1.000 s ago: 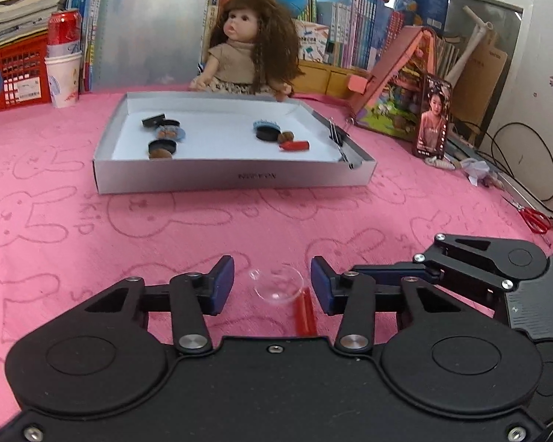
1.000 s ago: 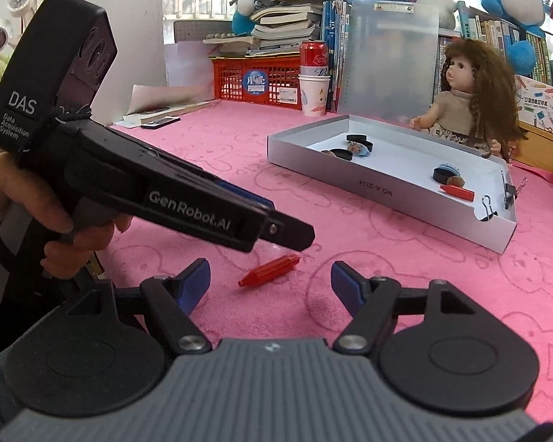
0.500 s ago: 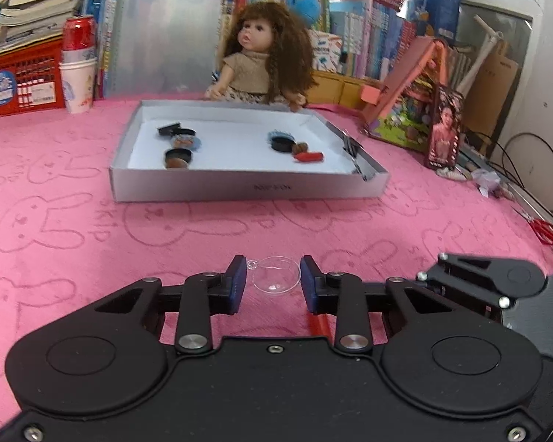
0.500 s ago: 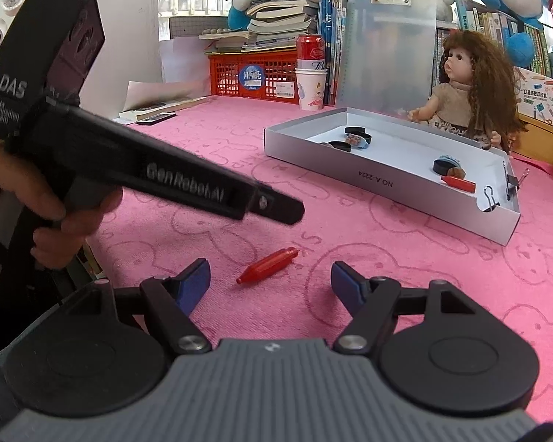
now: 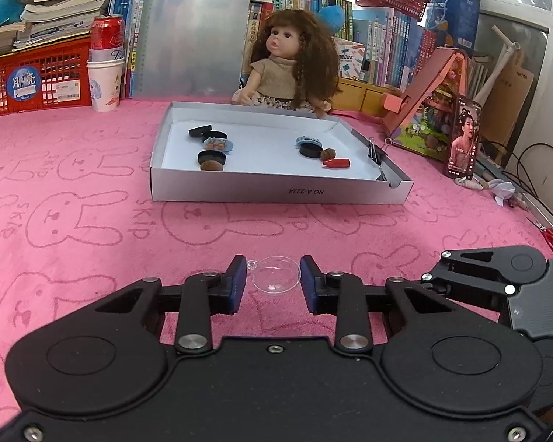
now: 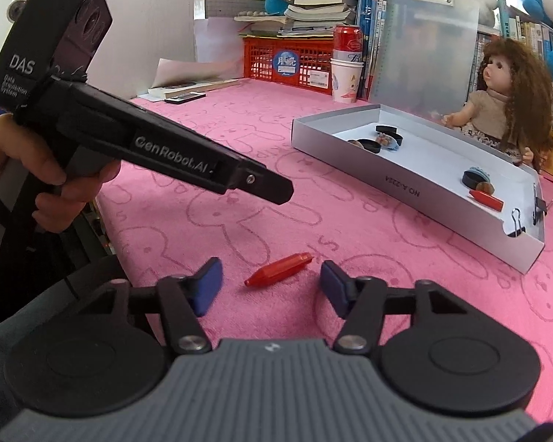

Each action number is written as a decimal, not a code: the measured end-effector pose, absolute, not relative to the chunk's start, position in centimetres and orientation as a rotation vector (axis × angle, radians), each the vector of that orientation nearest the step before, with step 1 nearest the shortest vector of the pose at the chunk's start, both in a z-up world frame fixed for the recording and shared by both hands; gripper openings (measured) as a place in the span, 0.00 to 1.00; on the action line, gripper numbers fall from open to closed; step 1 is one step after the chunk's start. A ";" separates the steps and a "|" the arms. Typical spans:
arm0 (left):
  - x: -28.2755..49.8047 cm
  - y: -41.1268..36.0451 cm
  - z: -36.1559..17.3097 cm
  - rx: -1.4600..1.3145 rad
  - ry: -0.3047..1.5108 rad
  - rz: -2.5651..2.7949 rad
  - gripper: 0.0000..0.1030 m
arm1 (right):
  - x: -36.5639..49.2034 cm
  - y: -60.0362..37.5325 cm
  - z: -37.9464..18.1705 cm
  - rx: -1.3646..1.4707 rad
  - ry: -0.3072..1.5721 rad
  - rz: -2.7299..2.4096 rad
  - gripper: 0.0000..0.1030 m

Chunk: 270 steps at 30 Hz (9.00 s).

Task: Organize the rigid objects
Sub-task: 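Grasp the clear plastic cap with the left tool while the right tool grasps the red marker, then carry the clear cap and the red marker with both tools into the white box, then lower the cap onto a black lid with the left tool while the right tool releases the marker, then withdraw both open tools from the box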

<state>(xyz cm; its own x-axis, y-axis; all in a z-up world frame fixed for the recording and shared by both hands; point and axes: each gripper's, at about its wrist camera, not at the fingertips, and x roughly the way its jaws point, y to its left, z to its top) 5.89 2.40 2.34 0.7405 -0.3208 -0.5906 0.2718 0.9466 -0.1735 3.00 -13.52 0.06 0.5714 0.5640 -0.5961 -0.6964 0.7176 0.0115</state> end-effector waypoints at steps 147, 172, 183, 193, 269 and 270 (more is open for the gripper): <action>23.2 0.3 2.5 -0.120 0.658 -0.121 0.29 | 18.4 -16.8 2.6 0.063 0.537 0.065 0.48; 27.6 -0.2 0.8 -0.100 0.703 -0.091 0.29 | 22.5 -17.8 0.4 0.147 0.638 0.121 0.48; 28.2 -0.5 0.5 -0.075 0.710 -0.089 0.27 | 23.2 -17.5 0.2 0.148 0.636 0.146 0.51; 27.0 -1.2 1.4 -0.038 0.684 -0.094 0.46 | 22.1 -17.7 0.6 0.154 0.602 0.146 0.62; 14.6 0.2 1.0 -0.007 0.675 -0.044 0.89 | 11.6 -19.1 0.1 0.127 0.590 0.040 1.00; 14.5 0.1 0.8 -0.006 0.679 -0.044 0.89 | 11.6 -19.2 0.1 0.130 0.593 0.039 1.00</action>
